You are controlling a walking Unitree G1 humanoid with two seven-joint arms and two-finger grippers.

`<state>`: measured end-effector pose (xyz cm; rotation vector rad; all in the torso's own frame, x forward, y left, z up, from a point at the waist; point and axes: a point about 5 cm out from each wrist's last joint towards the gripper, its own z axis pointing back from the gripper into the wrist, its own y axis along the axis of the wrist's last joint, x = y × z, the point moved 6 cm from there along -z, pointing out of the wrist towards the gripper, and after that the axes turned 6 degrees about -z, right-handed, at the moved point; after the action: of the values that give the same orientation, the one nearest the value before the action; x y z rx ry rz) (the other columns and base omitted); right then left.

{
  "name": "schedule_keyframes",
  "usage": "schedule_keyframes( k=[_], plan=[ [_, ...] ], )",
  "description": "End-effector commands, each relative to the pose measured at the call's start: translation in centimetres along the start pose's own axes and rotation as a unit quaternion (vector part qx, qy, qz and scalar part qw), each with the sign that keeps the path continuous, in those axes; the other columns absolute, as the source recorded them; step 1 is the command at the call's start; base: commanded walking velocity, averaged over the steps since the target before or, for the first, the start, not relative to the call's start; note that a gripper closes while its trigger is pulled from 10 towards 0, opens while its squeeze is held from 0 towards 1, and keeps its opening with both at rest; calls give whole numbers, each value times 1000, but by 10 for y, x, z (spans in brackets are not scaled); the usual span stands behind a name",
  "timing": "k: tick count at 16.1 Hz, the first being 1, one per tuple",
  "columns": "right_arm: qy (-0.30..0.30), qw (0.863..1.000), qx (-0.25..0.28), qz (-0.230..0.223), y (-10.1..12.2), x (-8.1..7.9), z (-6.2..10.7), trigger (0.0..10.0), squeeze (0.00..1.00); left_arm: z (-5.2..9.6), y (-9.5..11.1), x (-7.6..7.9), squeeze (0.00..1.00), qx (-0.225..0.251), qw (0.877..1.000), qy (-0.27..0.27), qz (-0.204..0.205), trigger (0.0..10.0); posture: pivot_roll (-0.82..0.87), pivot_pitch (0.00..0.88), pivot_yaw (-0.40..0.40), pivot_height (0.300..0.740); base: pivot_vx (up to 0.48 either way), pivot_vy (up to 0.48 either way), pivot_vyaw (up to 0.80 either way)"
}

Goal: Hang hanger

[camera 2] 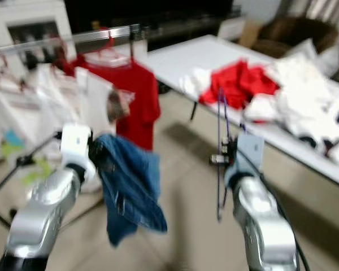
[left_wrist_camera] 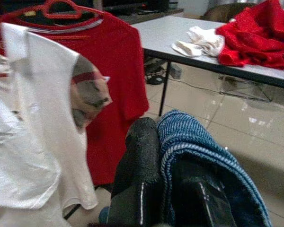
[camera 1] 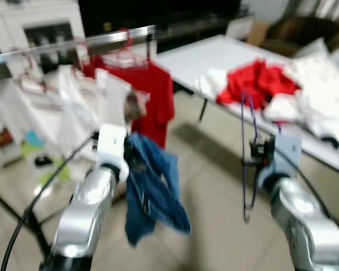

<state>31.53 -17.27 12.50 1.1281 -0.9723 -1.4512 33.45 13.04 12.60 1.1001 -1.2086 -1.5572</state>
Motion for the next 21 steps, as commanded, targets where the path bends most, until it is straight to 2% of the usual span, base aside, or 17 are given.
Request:
schedule_keyframes(
  k=[1,5,8,16,18,21],
  plan=[
    [-12,1000,-6,2,-1,9,0,10000,0,0,11,4,0,16,1000,-3,1,10000,-140,0,-28,740,0,0,-800],
    [-19,1000,-10,-1,-3,10,0,10000,0,-1,9,4,0,19,1000,-1,-14,10000,-146,0,-12,740,0,0,-800],
    [-34,999,-3,8,1,17,0,10000,0,-2,12,14,0,28,999,-23,-5,10000,-160,0,-13,740,0,0,-800],
    [-40,999,2,7,3,20,4,10000,0,-6,16,23,0,43,998,-43,14,10000,-177,0,-2,740,62,0,-800],
    [-39,999,1,10,3,20,3,10000,0,-5,13,23,0,34,999,-40,8,10000,-171,0,-12,740,0,0,-800],
    [-26,999,4,19,6,14,0,10000,0,-7,12,16,0,36,999,-23,18,10000,-172,0,-14,740,0,0,-800]
  ],
)
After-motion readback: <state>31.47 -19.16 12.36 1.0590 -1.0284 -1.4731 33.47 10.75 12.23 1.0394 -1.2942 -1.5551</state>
